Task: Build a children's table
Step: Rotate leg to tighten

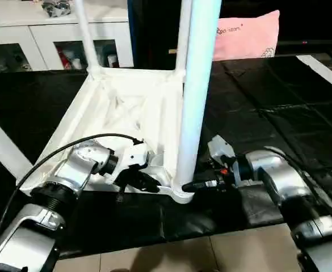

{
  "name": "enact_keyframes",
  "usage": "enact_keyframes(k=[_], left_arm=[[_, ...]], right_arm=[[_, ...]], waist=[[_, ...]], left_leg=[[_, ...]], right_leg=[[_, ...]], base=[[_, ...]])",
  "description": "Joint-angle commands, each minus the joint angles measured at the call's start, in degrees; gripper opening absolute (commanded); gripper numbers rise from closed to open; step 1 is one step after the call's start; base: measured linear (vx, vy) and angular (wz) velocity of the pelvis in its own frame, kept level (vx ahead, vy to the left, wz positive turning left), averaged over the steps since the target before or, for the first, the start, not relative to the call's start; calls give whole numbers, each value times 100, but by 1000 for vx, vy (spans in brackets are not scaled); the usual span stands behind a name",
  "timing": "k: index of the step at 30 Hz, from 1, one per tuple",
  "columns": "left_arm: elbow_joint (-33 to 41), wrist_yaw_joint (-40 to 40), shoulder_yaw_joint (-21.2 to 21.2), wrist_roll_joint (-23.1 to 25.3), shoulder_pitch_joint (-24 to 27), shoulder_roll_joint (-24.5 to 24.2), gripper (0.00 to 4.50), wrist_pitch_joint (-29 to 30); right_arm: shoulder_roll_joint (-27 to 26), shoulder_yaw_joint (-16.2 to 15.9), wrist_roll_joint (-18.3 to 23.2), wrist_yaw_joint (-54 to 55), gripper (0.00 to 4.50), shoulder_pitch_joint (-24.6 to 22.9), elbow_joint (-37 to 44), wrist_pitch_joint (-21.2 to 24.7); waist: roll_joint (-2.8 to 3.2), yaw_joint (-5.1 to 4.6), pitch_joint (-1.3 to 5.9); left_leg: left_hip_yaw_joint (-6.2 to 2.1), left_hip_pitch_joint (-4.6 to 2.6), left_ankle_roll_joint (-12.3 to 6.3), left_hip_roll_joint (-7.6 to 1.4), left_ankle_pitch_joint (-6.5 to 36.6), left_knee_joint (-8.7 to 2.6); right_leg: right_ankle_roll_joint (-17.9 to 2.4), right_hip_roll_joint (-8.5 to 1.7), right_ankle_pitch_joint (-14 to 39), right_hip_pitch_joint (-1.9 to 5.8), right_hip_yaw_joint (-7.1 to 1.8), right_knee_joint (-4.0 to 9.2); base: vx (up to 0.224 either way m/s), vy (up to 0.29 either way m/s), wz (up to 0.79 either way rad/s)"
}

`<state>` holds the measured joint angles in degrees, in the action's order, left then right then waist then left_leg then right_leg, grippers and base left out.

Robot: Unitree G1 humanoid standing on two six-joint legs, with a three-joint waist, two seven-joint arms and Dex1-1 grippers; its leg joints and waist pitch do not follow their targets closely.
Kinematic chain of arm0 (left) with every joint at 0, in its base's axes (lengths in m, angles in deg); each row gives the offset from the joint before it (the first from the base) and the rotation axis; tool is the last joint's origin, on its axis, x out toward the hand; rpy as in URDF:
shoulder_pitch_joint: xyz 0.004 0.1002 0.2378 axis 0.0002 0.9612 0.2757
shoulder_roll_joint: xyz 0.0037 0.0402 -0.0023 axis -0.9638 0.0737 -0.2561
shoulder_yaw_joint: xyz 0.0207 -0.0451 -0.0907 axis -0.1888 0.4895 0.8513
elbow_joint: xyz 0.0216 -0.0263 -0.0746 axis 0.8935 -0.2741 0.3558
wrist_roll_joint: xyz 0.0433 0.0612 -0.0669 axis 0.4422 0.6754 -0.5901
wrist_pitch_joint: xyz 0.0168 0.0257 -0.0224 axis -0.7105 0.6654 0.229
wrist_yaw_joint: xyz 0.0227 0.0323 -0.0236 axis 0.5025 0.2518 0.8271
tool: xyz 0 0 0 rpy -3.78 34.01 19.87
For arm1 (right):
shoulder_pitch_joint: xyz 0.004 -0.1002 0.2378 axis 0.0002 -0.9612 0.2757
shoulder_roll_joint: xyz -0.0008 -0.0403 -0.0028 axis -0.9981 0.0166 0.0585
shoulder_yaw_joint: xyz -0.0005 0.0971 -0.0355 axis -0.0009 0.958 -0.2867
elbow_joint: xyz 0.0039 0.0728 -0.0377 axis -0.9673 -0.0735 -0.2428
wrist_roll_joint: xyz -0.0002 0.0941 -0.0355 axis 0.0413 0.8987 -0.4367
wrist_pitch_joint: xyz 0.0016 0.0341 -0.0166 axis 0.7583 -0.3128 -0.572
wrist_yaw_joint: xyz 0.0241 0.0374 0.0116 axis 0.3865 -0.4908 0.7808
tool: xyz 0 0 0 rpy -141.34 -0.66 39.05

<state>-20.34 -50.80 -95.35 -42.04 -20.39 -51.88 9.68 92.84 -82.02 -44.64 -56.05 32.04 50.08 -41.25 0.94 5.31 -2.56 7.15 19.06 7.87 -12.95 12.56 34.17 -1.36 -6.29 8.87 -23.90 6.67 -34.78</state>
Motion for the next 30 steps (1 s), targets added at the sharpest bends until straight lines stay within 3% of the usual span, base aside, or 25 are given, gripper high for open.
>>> enact_keyframes(k=[1, 3, 4, 6, 7, 8, 11, 12, 13, 15, 17, 18, 19, 22, 30], left_arm=[[13, 1159, 317, -66, -96, 419, 0, 647], [16, 1368, 400, -88, -130, 501, 0, 809], [43, 1802, 555, -119, -207, 692, 0, 1134], [78, 2376, 737, -147, -317, 977, 0, 1522], [107, 2596, 798, -148, -353, 1103, 0, 1669], [65, 2799, 829, -125, -396, 1213, 0, 1713], [-101, 3358, 940, -88, -520, 1501, 0, 1772], [-182, 3617, 991, -65, -578, 1634, 0, 1782], [-299, 3993, 1056, -31, -667, 1844, 0, 1795], [-270, 4100, 1063, -4, -683, 1926, 0, 1881], [-229, 4267, 1054, 98, -701, 1961, 0, 1951], [-229, 4267, 1053, 99, -701, 1960, 0, 1951], [-223, 4292, 1044, 128, -698, 1947, 0, 1938], [-282, 4177, 953, 247, -659, 1756, 0, 1763], [-318, 3328, 631, 355, -439, 1195, 0, 1278]], right_arm=[[-463, 30, 8, 887, 201, -51, -74, 314], [-559, 51, -60, 1134, 201, -47, -136, 317], [-783, 72, -210, 1663, 201, 24, -318, 315], [-1153, 116, -402, 2469, 200, 190, -667, 318], [-1328, 161, -454, 2819, 200, 256, -772, 409], [-1476, 182, -486, 3083, 199, 341, -905, 426], [-1807, 268, -532, 3747, 199, 568, -1261, 572], [-1946, 307, -582, 4093, 199, 681, -1442, 620], [-2162, 384, -665, 4697, 199, 880, -1764, 710], [-2262, 443, -727, 4929, 199, 975, -1931, 671], [-2395, 630, -687, 4907, 199, 1071, -2071, 316], [-2395, 631, -686, 4906, 199, 1071, -2071, 315], [-2408, 675, -651, 4899, 233, 1077, -2060, 288], [-2253, 767, -543, 4723, 277, 1016, -1893, 176], [-1544, 821, -372, 3668, 342, 696, -1258, -66]], waist=[[-52, -82, 326], [-68, -115, 318], [-51, -183, 304], [-74, -261, 305], [-73, -399, 296], [-90, -426, 308], [-73, -510, 329], [-91, -540, 326], [-71, -592, 317], [-61, -593, 324], [-66, -589, 353], [-66, -589, 353], [-72, -583, 360], [-66, -574, 374], [-60, -507, 366]], left_leg=[[230, 128, -300, 63, 868, -444], [217, 125, -236, 104, 1051, -447], [218, 150, -178, 115, 1105, -443], [201, 163, -144, 131, 1159, -439], [177, 211, -104, 165, 1237, -423], [175, 210, -128, 179, 1240, -408], [176, 179, -337, 182, 1223, -397], [183, 193, -346, 176, 1169, -393], [167, 193, -274, 177, 1173, -408], [165, 181, -314, 170, 1232, -410], [171, 191, -422, 139, 1053, -420], [171, 191, -422, 139, 1053, -420], [172, 208, -506, 131, 871, -416], [182, 204, -615, 132, 739, -406], [189, 196, -678, 110, 782, -413]], right_leg=[[-955, -126, 2028, 414, -252, 447], [-705, -128, 2625, 410, -216, 522], [-608, -128, 2806, 402, -210, 541], [-514, -123, 2982, 399, -184, 561], [-370, -110, 3212, 411, -128, 591], [-333, -113, 3262, 409, -112, 610], [-421, -100, 3068, 370, -116, 658], [-496, -90, 2938, 356, -131, 629], [-582, -71, 2881, 352, -119, 608], [-618, -94, 2832, 362, -121, 617], [-794, -97, 2321, 381, -155, 571], [-794, -97, 2321, 381, -155, 571], [-973, -93, 1907, 409, -176, 516], [-1107, -104, 1673, 431, -186, 499], [-1131, -105, 1655, 442, -208, 496]], base=[[0, 0, 0], [0, 0, 0], [0, 0, 0], [0, 0, 0], [0, 0, 0], [0, 0, 0], [0, 0, 0], [0, 0, 0], [0, 0, 0], [0, 0, 0], [0, 0, 0], [0, 0, 0], [0, 0, 0], [0, 0, 0], [0, 0, 0]])
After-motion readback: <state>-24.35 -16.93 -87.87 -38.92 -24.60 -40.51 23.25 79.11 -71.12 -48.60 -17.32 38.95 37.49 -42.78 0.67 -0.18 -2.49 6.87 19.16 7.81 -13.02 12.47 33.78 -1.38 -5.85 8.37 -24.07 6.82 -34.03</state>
